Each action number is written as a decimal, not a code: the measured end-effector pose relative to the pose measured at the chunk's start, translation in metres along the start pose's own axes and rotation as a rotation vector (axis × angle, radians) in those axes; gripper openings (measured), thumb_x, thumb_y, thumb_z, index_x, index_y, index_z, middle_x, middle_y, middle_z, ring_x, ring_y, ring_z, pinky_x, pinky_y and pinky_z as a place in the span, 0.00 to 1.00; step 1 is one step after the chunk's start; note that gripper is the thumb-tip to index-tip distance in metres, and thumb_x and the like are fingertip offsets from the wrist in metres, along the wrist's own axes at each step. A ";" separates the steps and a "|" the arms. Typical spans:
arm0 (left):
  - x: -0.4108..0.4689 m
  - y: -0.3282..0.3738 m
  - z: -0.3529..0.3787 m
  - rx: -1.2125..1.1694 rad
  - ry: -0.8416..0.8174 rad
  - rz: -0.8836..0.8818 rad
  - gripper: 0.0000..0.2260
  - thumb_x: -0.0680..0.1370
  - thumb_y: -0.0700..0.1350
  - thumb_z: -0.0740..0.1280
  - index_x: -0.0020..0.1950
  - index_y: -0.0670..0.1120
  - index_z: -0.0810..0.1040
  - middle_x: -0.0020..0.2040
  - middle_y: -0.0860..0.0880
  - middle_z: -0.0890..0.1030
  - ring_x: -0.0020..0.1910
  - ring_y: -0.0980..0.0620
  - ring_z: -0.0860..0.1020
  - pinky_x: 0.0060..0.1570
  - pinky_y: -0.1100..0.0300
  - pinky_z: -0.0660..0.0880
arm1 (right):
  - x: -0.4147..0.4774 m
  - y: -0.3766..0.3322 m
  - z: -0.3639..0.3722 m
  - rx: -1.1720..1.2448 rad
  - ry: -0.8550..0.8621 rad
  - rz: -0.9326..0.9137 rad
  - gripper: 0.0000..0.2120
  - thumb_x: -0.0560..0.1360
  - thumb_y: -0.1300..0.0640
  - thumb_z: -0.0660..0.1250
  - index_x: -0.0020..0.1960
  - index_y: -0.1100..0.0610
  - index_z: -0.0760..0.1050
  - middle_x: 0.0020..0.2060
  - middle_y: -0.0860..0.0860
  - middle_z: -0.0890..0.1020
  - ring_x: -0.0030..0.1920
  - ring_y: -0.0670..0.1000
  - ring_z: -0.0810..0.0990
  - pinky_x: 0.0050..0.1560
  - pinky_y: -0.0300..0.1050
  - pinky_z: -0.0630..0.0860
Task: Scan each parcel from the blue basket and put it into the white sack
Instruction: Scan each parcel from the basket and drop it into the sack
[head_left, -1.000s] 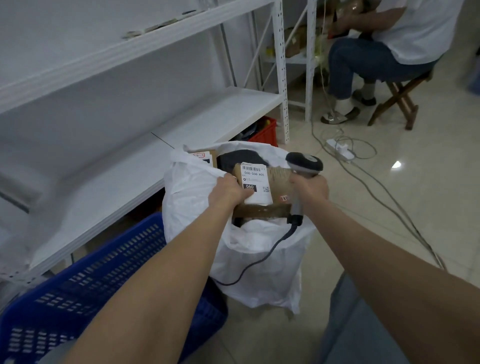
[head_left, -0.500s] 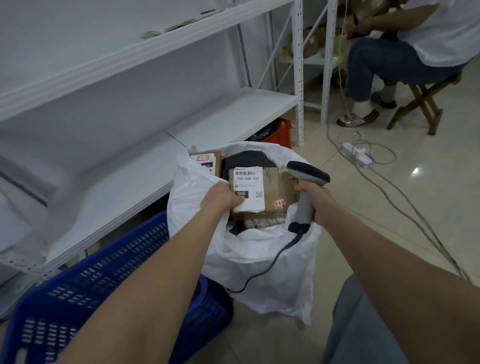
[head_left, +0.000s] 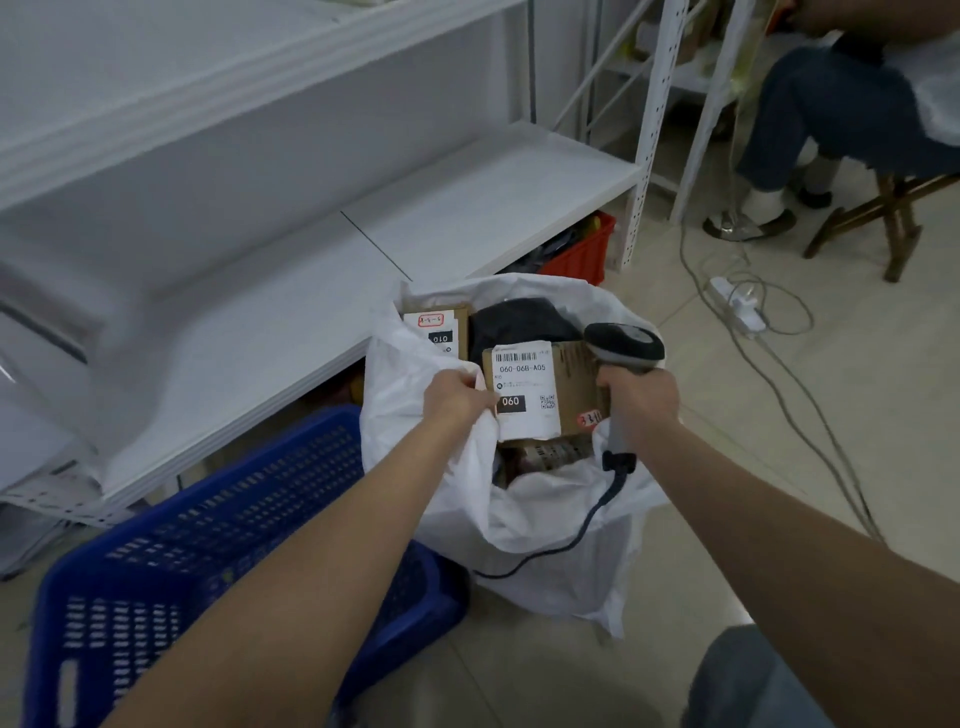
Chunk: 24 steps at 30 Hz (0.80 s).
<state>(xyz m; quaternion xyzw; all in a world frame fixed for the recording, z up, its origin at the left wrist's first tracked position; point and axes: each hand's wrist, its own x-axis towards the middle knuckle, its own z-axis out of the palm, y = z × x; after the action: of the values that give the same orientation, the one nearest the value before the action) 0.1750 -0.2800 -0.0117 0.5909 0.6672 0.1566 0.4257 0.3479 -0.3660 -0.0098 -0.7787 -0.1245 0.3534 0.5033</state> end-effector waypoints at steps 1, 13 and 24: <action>-0.009 0.010 -0.006 -0.057 0.093 -0.008 0.01 0.74 0.41 0.70 0.42 0.45 0.78 0.40 0.49 0.79 0.47 0.46 0.79 0.46 0.57 0.75 | -0.006 -0.007 -0.001 -0.012 -0.027 0.001 0.04 0.69 0.58 0.70 0.43 0.57 0.77 0.34 0.51 0.78 0.36 0.51 0.76 0.40 0.48 0.75; -0.082 0.108 -0.100 -0.527 0.475 -0.328 0.13 0.78 0.37 0.63 0.61 0.39 0.76 0.55 0.41 0.80 0.48 0.47 0.76 0.47 0.58 0.73 | -0.053 -0.128 -0.019 0.046 -0.253 0.105 0.07 0.72 0.63 0.70 0.42 0.54 0.74 0.34 0.46 0.76 0.40 0.50 0.74 0.46 0.43 0.70; -0.114 0.038 -0.034 -0.536 0.103 -0.725 0.49 0.58 0.50 0.79 0.74 0.40 0.62 0.69 0.39 0.70 0.65 0.37 0.72 0.62 0.48 0.72 | -0.043 -0.112 -0.032 -0.168 -0.393 0.295 0.12 0.70 0.62 0.72 0.51 0.59 0.76 0.39 0.51 0.78 0.45 0.54 0.77 0.45 0.45 0.74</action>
<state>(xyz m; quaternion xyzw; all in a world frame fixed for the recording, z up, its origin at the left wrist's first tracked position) 0.1675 -0.3650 0.0790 0.1795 0.7872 0.1940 0.5572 0.3562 -0.3600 0.1139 -0.7441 -0.1338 0.5557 0.3459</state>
